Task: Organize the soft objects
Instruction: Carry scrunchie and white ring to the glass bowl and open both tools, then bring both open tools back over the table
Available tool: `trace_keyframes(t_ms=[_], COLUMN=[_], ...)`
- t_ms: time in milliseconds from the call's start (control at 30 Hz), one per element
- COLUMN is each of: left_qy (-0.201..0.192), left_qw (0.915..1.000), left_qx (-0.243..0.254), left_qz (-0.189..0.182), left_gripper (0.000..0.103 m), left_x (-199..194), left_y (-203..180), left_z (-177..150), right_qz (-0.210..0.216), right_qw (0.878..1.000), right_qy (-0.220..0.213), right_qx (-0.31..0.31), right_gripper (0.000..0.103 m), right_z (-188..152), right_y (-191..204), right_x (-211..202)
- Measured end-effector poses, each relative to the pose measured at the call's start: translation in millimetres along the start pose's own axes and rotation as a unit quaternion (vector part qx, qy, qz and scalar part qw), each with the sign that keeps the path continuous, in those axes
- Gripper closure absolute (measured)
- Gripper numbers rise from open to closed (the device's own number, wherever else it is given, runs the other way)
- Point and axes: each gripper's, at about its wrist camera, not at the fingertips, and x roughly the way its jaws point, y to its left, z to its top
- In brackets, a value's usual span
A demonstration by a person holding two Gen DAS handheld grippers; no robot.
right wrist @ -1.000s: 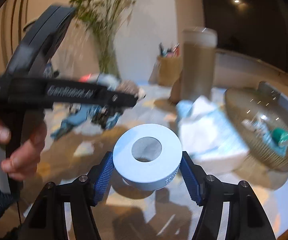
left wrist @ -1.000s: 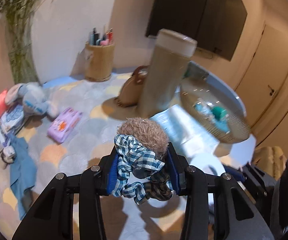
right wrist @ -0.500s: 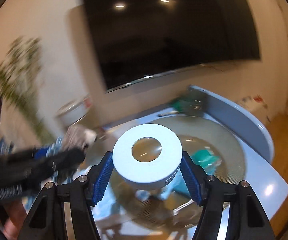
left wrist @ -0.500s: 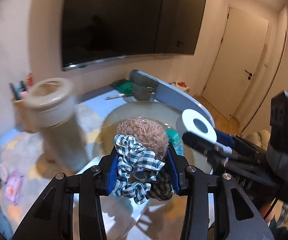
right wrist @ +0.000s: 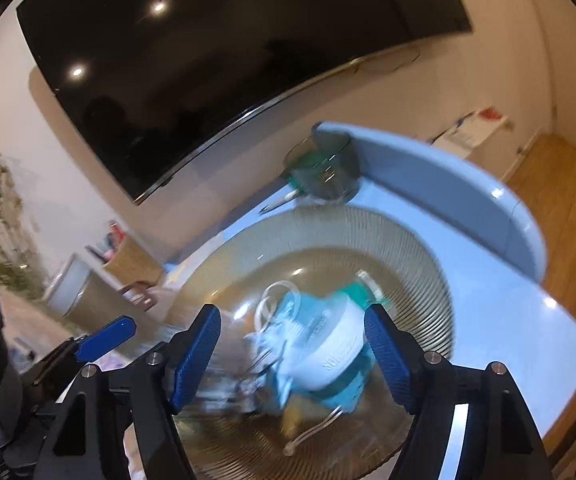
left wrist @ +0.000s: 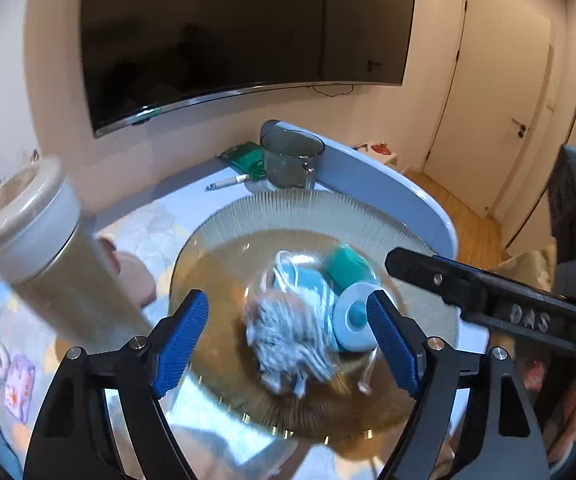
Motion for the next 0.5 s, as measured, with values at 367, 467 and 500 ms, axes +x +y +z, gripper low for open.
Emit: trace_keyframes(t_ms=[367,467,500], left_qy=[-0.032,-0.052,-0.063], left_qw=[0.9985,0.9951,0.9924], left_qx=[-0.041,-0.067,-0.082], left_qz=[0.014,0.050,0.067], left_gripper=[0.023,0.023,0.023], left_x=[-105,-143,-160], left_y=[67,97,112], left_z=[-71,-95,-107], right_qz=[0.028,0.049,0.054], right_qw=[0.998,0.995,0.993], right_qy=[-0.004,0.004,0.004], right_qx=[-0.049,-0.089,-0.102], right_gripper=[0.028,0.026,0.023], right_z=[-35,-51,-57], right_y=[39,73,85], right_x=[-30,-36,-39])
